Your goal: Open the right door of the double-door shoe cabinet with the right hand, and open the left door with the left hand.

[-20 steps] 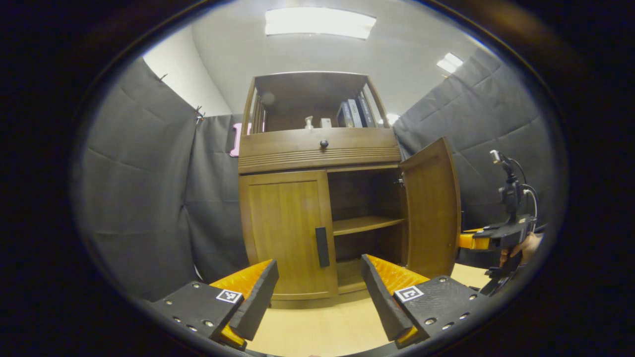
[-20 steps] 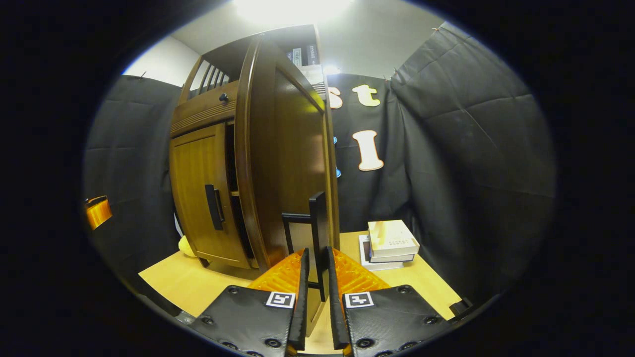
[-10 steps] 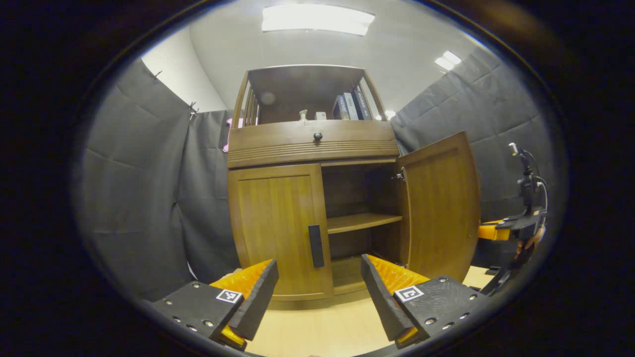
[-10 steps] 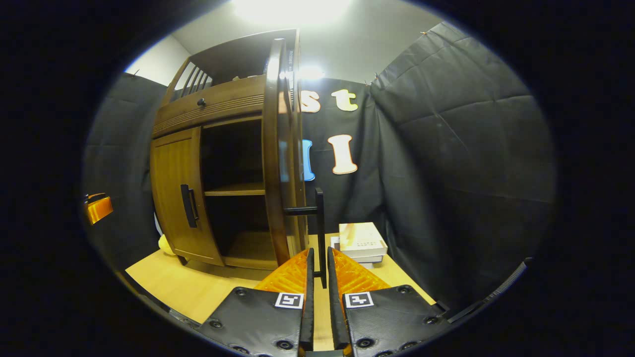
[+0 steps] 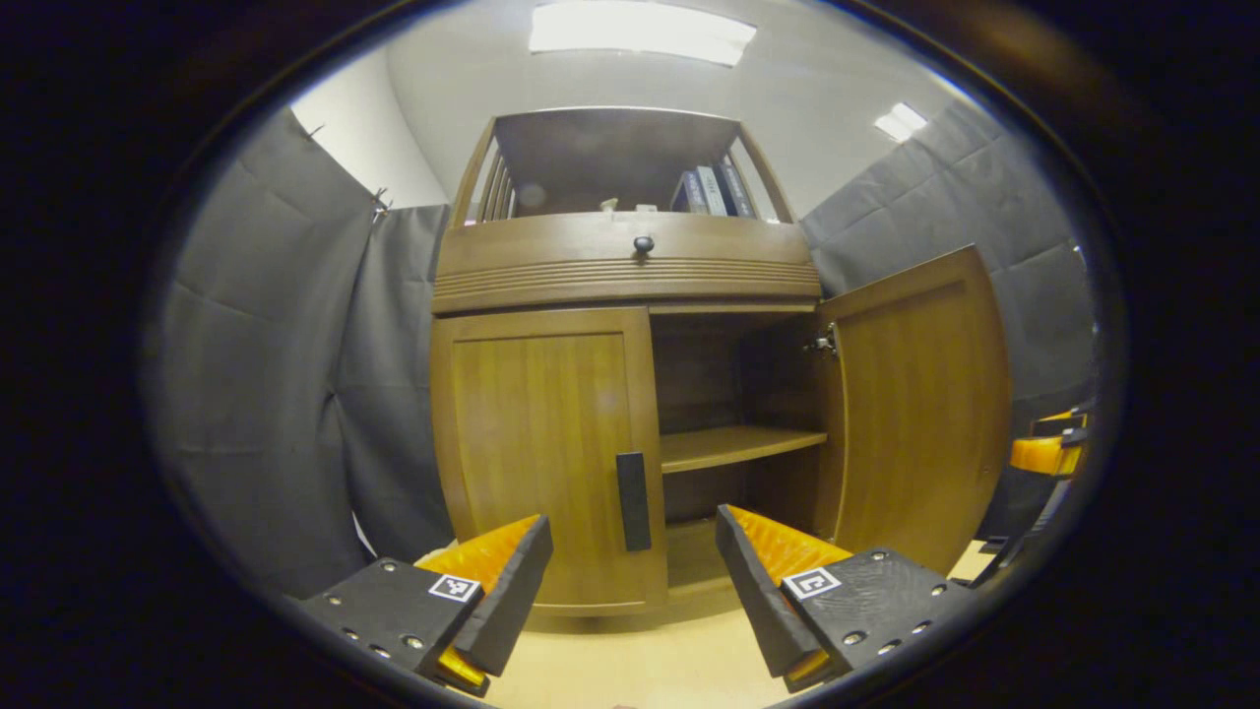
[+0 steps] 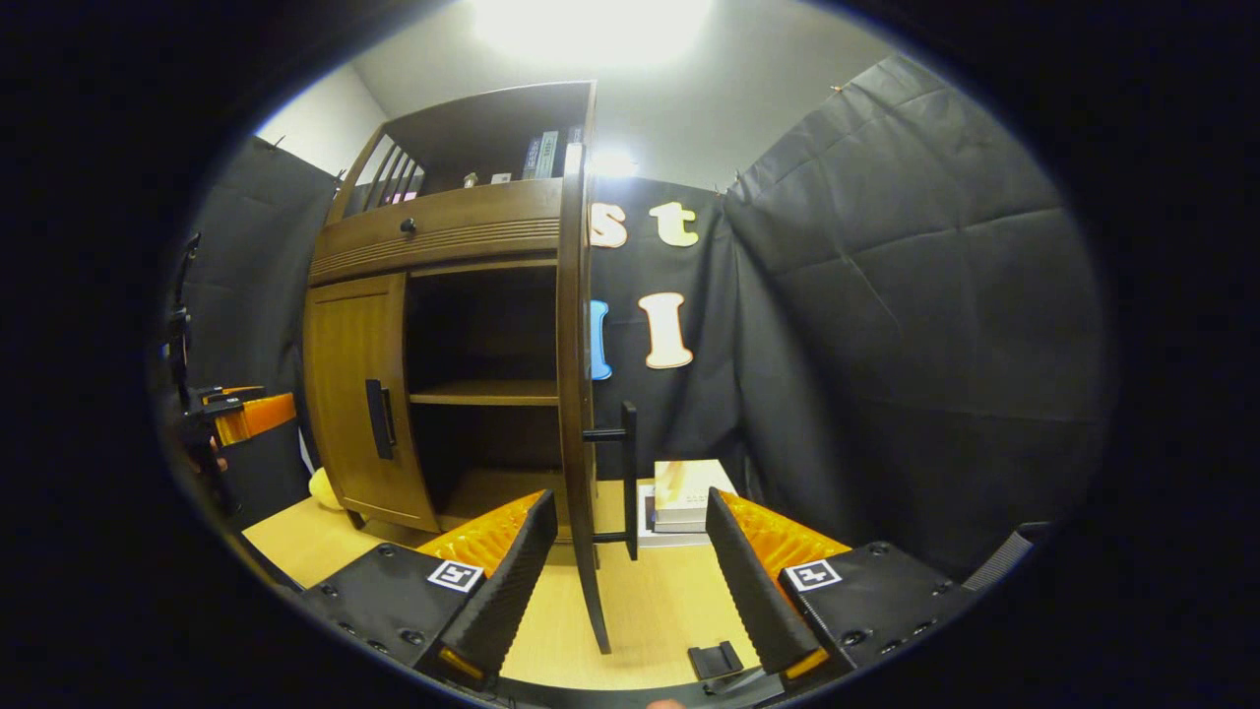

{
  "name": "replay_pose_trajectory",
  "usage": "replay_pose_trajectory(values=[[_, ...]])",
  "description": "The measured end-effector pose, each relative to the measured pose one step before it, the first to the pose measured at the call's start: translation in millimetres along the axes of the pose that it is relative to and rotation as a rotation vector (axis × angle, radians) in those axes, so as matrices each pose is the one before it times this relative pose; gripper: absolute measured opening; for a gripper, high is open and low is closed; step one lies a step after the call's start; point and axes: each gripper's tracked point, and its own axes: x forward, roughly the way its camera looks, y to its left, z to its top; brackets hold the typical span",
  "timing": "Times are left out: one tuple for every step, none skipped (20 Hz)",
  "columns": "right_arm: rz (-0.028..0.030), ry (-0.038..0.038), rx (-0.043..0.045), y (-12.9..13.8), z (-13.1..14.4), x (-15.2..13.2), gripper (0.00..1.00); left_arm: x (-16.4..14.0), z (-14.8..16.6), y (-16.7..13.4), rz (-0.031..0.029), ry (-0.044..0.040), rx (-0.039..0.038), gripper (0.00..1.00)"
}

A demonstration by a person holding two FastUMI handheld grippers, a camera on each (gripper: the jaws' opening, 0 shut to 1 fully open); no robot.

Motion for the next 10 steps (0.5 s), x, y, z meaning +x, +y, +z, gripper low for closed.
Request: replay_pose_trajectory(values=[[-0.01372, -0.00238, 0.00383, -2.98, -0.6, -7.43, 0.92, 10.26, -1.26, 0.93, 0.00054, -0.00133, 0.00122, 0.97], [-0.01207, 0.00032, 0.00603, -3.2, 0.42, -6.0, 0.92, 10.29, -1.67, 3.46, 0.00127, -0.00138, 0.00043, 0.97], [-0.01822, 0.00097, 0.00393, -4.35, -0.04, -4.82, 0.92, 10.55, -1.42, 1.05, -0.00002, 0.00017, 0.0004, 0.97], [-0.01953, 0.00026, 0.00278, -5.01, 1.64, -5.32, 0.92, 11.74, -3.9, 0.82, 0.00151, 0.0034, -0.00053, 0.97], [-0.01705, -0.00006, 0.00334, -4.72, 0.96, -5.78, 0.95, 10.33, -2.38, 0.44, -0.00054, 0.00163, -0.00223, 0.97], [-0.0153, 0.0001, 0.00284, -4.05, -0.08, -4.79, 0.92, 9.79, -3.58, 0.01, -0.00204, -0.00193, -0.00621, 0.97], [-0.01681, 0.00067, 0.00042, -5.9, -0.81, -4.98, 0.92, 9.93, -1.2, 0.18, -0.00058, -0.00311, -0.00408, 0.97], [-0.01704, 0.00226, -0.00116, -5.69, -1.28, -3.96, 0.95, 9.3, -3.07, -1.1, 0.00446, -0.00233, -0.00047, 0.95], [-0.01684, 0.00386, 0.00003, -5.19, -1.56, -3.14, 0.92, 7.04, -2.09, 1.53, 0.00586, -0.00184, -0.00298, 0.94], [-0.01602, 0.00526, 0.00284, -5.58, -1.04, -3.8, 0.92, 7.72, -1.82, -0.64, -0.00011, -0.00094, -0.01171, 0.94]])
